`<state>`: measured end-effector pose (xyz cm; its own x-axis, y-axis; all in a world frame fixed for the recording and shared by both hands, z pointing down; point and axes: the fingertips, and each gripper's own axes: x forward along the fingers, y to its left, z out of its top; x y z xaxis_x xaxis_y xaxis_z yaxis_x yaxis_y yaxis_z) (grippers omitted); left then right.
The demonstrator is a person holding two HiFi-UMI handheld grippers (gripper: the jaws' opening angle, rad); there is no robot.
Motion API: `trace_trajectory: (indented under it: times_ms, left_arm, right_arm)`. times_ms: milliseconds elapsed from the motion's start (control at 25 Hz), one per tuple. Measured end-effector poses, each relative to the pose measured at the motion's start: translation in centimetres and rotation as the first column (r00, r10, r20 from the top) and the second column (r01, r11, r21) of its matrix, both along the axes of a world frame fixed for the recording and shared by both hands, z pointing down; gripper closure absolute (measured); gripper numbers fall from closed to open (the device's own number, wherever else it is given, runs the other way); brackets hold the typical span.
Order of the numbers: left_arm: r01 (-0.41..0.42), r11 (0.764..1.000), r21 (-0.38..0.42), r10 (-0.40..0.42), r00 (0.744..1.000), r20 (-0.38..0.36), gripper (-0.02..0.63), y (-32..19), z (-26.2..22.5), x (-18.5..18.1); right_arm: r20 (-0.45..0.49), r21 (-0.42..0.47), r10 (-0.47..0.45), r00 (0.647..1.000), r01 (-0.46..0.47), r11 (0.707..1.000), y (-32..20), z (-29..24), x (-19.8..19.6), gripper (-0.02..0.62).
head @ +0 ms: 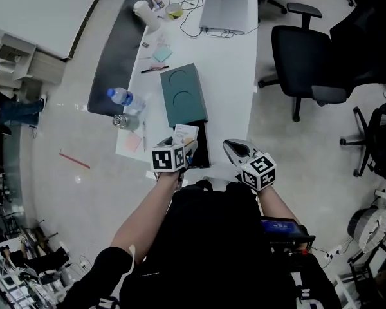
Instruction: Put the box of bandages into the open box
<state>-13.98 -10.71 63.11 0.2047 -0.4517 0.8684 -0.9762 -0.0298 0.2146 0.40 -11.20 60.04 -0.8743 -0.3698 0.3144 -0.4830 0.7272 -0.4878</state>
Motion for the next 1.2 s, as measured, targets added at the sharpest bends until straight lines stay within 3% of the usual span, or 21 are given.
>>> trace_trajectory:
  times_ms: [320, 560, 1000, 1200]
  left_arm:
    - [0.095, 0.995, 0.003, -0.095, 0.995, -0.02, 0.201, 1.3, 2.3, 1.3]
    - [0.222, 0.975, -0.01, -0.222, 0.974, -0.042, 0.201, 1.1, 4.2, 0.5]
    - [0.253, 0.965, -0.066, -0.252, 0.968, 0.022, 0.199, 1.1, 7.0, 1.0]
    - [0.275, 0.958, -0.077, -0.273, 0.961, 0.037, 0.199, 0.8, 6.9, -0.5]
  right_arm:
    - [-0.005, -0.002, -0.062, 0.998, 0.062, 0.998, 0.3, 0.4, 0.6, 0.571]
    - [-0.009, -0.007, -0.084, 0.996, 0.084, 0.996, 0.4, 0.6, 1.7, 0.571]
    - [-0.01, -0.027, -0.061, 0.998, 0.061, 0.998, 0.6, 0.9, 3.7, 0.571]
    - [0.006, -0.028, -0.054, 0.999, 0.054, 0.998, 0.4, 0.9, 2.8, 0.571]
